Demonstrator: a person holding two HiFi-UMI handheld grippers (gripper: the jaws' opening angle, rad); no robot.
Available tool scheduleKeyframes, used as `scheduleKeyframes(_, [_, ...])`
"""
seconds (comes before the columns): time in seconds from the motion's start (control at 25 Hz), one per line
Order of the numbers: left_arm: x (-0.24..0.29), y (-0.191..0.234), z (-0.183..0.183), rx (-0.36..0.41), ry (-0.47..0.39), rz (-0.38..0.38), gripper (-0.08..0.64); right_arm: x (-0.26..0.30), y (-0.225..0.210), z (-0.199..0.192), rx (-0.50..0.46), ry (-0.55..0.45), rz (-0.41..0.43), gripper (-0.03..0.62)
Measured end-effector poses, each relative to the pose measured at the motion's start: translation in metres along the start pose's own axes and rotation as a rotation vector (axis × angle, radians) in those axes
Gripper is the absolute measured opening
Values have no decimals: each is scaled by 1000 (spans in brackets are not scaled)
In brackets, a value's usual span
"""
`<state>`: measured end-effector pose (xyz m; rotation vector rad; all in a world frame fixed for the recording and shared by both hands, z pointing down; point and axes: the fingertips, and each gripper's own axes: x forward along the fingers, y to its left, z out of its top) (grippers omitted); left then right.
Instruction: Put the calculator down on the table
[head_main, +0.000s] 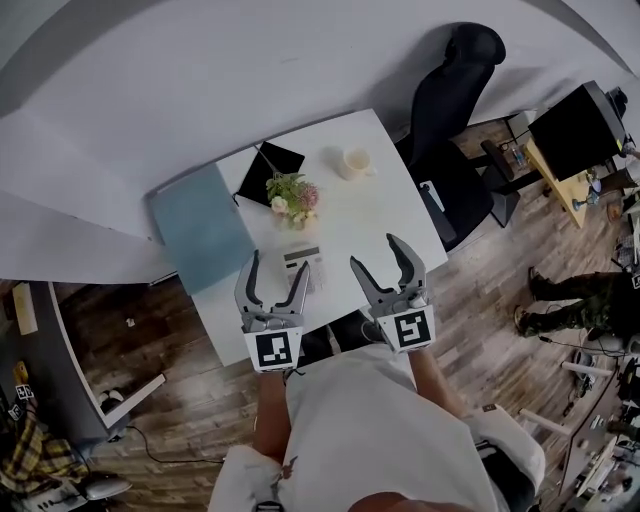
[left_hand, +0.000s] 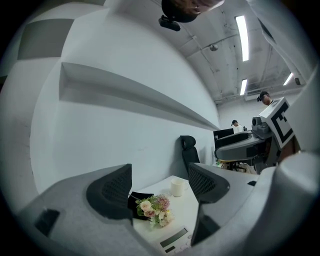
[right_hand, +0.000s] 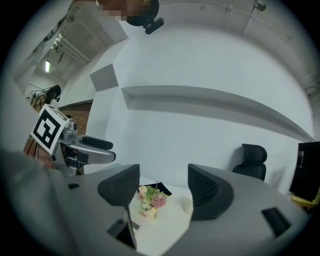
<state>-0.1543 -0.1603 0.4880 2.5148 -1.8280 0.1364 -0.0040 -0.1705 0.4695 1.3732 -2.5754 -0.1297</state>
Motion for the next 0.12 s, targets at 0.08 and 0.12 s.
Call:
scheduleKeyframes(0.08, [2, 2, -4, 2, 8, 1, 362, 3, -2, -2, 0, 4, 2, 304])
scheduleKeyframes(0.12, [4, 3, -5, 4, 10, 1, 361, 5, -2, -3, -1, 6, 3, 304])
